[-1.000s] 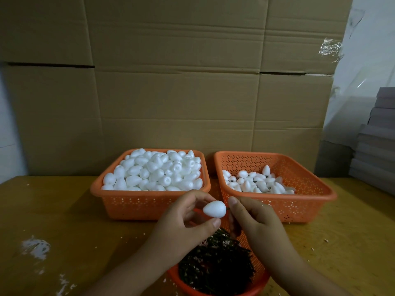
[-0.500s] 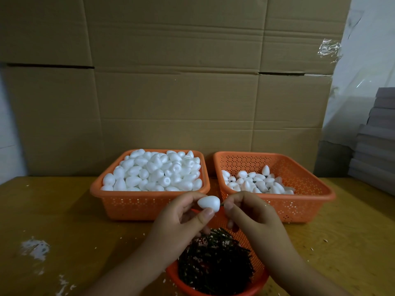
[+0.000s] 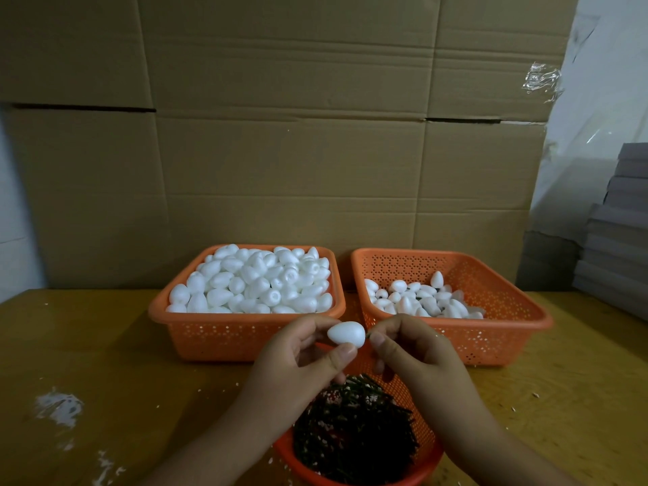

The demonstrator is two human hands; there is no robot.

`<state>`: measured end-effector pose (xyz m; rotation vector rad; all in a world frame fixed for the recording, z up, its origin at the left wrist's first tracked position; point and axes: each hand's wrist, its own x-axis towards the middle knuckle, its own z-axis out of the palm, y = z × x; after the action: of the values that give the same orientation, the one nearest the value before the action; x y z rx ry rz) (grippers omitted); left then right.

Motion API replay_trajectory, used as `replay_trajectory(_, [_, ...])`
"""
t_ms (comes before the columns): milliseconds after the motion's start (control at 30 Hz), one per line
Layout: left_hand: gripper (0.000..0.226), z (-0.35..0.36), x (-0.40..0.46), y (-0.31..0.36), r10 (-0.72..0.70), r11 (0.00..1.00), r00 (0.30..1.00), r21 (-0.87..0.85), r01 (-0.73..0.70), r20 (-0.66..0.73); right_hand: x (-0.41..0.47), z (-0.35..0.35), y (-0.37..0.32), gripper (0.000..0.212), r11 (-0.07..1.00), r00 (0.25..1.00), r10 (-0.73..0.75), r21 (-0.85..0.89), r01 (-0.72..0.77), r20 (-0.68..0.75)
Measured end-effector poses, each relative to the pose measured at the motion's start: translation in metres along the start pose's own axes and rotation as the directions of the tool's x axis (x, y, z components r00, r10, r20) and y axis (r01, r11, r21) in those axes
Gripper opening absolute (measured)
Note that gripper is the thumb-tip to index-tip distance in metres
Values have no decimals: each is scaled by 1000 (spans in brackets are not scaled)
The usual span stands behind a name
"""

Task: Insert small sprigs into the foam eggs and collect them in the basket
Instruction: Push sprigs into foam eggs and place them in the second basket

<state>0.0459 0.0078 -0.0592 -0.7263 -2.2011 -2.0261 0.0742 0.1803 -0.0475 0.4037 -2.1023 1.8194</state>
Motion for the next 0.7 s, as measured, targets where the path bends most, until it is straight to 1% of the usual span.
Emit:
replay_trajectory(100, [38, 0, -1, 1, -11, 1000, 1000, 21, 11, 8, 0, 0, -1, 23, 999, 999, 21, 27, -20, -26])
replay_trajectory(167, [38, 0, -1, 2, -14, 998, 1000, 59, 13, 10, 1, 0, -1, 29, 1000, 999, 20, 25, -19, -40])
replay_trajectory(467, [40, 2, -4, 3, 23, 993, 999, 118, -28, 37, 1, 0, 2, 40, 999, 998, -17, -29, 15, -66])
replay_trajectory(600, [32, 1, -3, 2, 45, 992, 998, 114, -50, 43, 1, 1, 0, 45, 998, 998, -19, -52, 16, -61])
replay_trajectory(700, [27, 2, -2, 1, 62, 993, 997, 94, -66, 43, 1, 1, 0, 45, 999, 999, 6, -32, -8, -40])
